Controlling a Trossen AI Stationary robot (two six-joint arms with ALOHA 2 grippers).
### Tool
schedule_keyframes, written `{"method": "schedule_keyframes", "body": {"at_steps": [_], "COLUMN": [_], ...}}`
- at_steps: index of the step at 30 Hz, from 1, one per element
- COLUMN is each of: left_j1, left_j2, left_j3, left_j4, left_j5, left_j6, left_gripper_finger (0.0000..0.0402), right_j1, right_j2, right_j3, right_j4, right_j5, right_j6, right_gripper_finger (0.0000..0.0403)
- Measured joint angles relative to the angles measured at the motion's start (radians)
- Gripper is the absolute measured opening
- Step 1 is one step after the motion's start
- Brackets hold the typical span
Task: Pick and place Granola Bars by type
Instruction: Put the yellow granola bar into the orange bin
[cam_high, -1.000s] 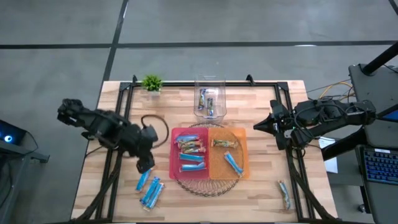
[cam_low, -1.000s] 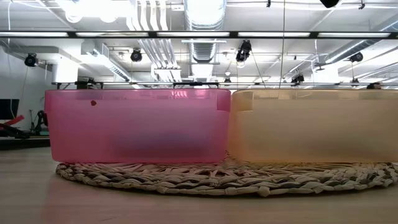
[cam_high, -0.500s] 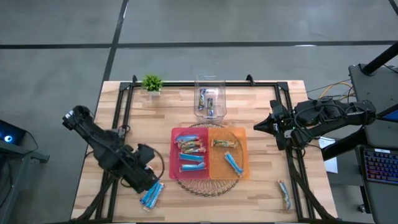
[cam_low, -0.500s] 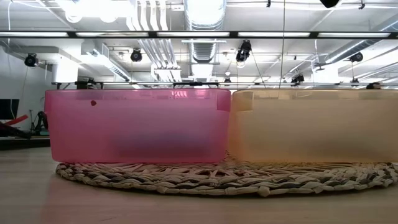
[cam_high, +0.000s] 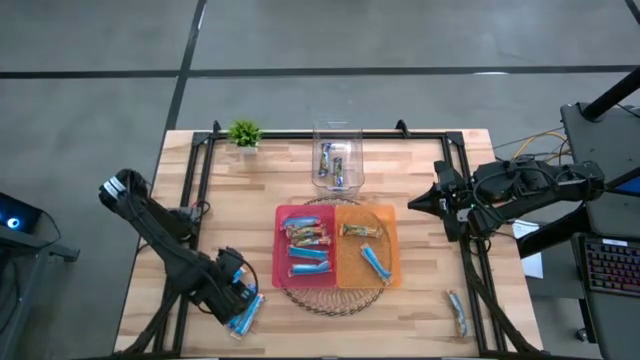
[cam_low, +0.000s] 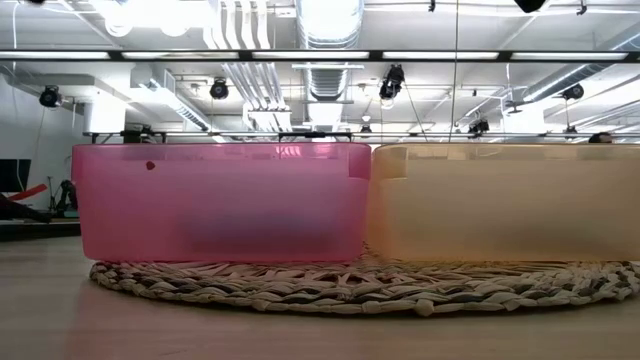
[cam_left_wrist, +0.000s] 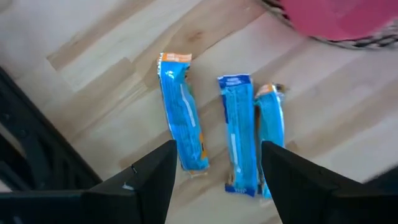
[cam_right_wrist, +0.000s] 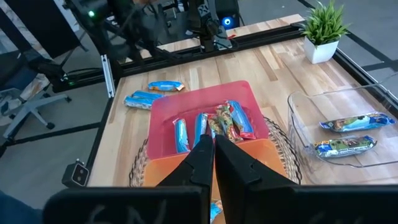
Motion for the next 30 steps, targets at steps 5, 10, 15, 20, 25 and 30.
{"method": "schedule_keyframes", "body": {"at_steps": [5, 10, 15, 20, 25, 30], "left_j1": [0.000, 0.000, 0.003, 0.003, 0.003, 0.003], "left_j2": [-0.002, -0.006, -0.011, -0.011, -0.011, -0.011], "left_j3": [-0.100, -0.185, -0.263, -0.316, -0.357, -0.390], "left_j4": [0.060, 0.147, 0.289, 0.315, 0.351, 0.412], "left_j5": [0.032, 0.065, 0.086, 0.093, 0.093, 0.092], "left_j6": [-0.070, -0.086, -0.096, -0.127, -0.128, -0.122], "left_gripper_finger": [0.0215, 0.0215, 0.0215, 0.0215, 0.0215, 0.0215], "right_j1": [0.000, 0.000, 0.000, 0.000, 0.000, 0.000], "right_j2": [0.000, 0.000, 0.000, 0.000, 0.000, 0.000], "right_j3": [0.000, 0.000, 0.000, 0.000, 0.000, 0.000], "right_j4": [0.000, 0.000, 0.001, 0.001, 0.002, 0.002], "right_j5": [0.000, 0.000, 0.000, 0.000, 0.000, 0.001], "right_j6": [0.000, -0.004, -0.008, -0.008, -0.008, -0.008], "right_gripper_finger": [0.0008, 0.0008, 0.0008, 0.0008, 0.0008, 0.0008]}}
